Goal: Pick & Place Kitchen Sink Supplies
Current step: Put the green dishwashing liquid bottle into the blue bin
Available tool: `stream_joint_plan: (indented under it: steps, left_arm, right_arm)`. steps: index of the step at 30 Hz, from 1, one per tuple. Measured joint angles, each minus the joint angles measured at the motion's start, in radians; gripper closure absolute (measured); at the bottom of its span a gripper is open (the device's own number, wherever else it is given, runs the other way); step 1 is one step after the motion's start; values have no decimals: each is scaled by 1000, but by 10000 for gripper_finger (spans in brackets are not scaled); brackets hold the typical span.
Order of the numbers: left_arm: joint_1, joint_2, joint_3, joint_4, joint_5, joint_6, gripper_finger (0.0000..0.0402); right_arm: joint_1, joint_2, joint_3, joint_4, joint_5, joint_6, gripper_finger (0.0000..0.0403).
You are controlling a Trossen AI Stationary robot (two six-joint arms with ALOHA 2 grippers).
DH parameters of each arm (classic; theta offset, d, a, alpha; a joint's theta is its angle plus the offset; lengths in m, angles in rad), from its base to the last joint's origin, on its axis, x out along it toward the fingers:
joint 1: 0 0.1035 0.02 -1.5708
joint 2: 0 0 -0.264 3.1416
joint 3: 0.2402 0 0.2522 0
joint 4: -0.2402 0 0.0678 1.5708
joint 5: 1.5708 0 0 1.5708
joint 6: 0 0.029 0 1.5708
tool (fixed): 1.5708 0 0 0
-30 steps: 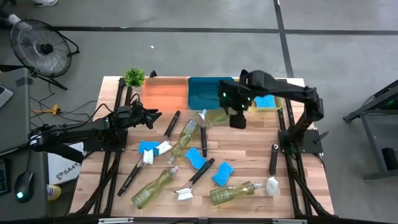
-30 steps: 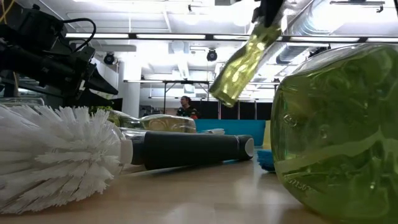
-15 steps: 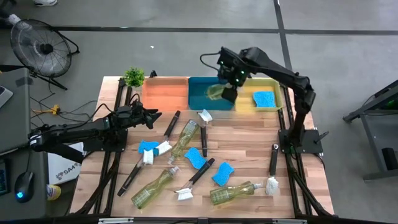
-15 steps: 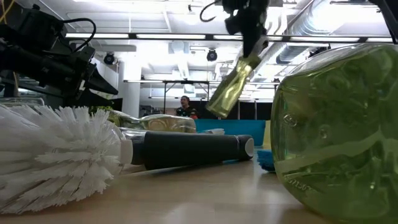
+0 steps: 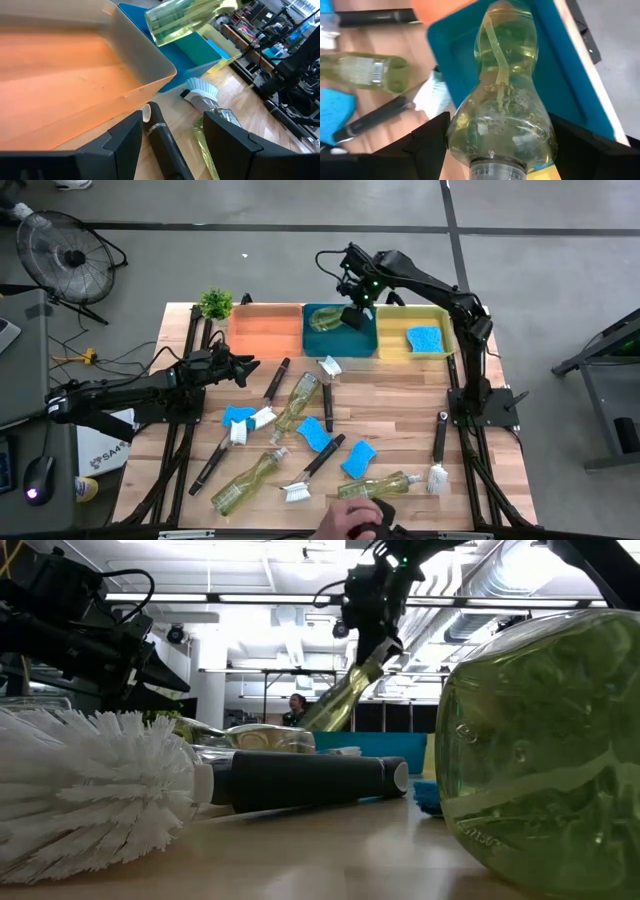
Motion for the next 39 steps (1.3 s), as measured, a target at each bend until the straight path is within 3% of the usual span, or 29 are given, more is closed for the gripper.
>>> stream_joint_plan:
  steps: [12, 17, 27, 34, 39]
  left_arm:
    - [0, 0, 0, 0, 0, 0, 197]
    - [0, 0, 0, 0, 0, 0, 197]
    - [0, 0, 0, 0, 0, 0, 197]
    - [0, 0, 0, 0, 0, 0, 197]
    - [0, 0, 0, 0, 0, 0, 197]
  right_arm:
    - [-20, 10, 0, 2, 9, -34, 120]
    - [-31, 10, 0, -34, 72, 83, 120]
    - [-44, 5, 113, -226, 73, 257, 120]
    - [-81, 5, 200, -349, -8, 376, 120]
    - [-100, 5, 203, -354, -124, 443, 120]
